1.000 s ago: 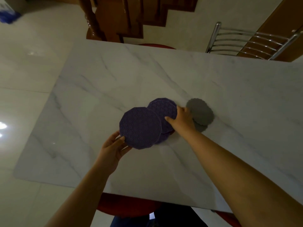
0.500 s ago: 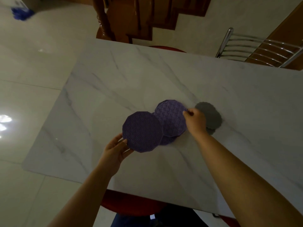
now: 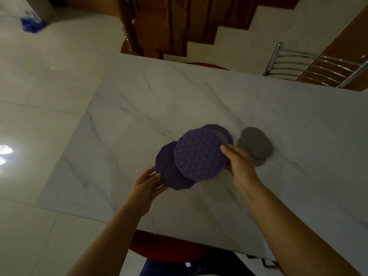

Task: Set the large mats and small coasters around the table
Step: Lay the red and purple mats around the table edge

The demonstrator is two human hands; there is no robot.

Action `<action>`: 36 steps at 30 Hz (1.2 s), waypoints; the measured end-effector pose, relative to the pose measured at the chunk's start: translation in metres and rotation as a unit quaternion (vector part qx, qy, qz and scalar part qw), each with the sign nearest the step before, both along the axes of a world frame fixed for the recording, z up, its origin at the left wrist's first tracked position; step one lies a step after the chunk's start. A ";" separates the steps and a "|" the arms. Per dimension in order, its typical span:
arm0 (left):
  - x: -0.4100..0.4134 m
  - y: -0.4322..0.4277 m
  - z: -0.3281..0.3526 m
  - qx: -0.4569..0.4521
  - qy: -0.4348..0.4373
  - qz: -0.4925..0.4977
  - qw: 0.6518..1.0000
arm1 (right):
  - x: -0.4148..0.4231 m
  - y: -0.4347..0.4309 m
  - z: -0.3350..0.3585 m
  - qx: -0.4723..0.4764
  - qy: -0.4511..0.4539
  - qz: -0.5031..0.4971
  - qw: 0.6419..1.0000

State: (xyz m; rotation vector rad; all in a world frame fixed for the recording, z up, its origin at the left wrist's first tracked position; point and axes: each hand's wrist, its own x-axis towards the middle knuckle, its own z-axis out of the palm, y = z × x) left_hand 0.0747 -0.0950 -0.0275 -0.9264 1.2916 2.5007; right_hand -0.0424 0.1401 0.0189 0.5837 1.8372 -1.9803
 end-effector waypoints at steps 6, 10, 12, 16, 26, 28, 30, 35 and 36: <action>0.004 0.003 0.005 0.031 0.017 -0.015 0.999 | 0.026 -0.021 -0.016 0.061 -0.004 0.004 0.998; 0.007 0.003 0.007 0.040 0.023 -0.032 0.998 | 0.033 -0.020 -0.019 0.100 0.037 0.034 0.994; 0.008 0.003 0.008 0.041 0.023 -0.038 0.998 | 0.036 -0.020 -0.019 0.080 0.035 0.054 0.995; 0.010 0.002 0.009 0.033 0.016 -0.048 0.998 | 0.041 -0.021 -0.021 0.100 0.053 0.097 0.989; 0.004 -0.003 0.013 0.028 0.006 -0.060 0.998 | 0.042 -0.018 -0.023 0.116 0.078 0.098 0.985; 0.003 -0.003 0.010 0.016 0.009 -0.059 0.998 | 0.037 -0.016 -0.023 0.109 0.069 0.113 0.985; 0.002 -0.004 0.009 0.011 0.016 -0.053 0.998 | 0.028 -0.014 -0.024 0.113 0.054 0.125 0.984; 0.001 -0.008 0.003 0.019 0.030 -0.043 0.998 | -0.020 -0.003 -0.029 0.216 0.064 0.087 0.970; 0.001 -0.009 0.002 0.019 0.027 -0.043 0.999 | -0.031 -0.001 -0.033 0.256 0.061 0.095 0.960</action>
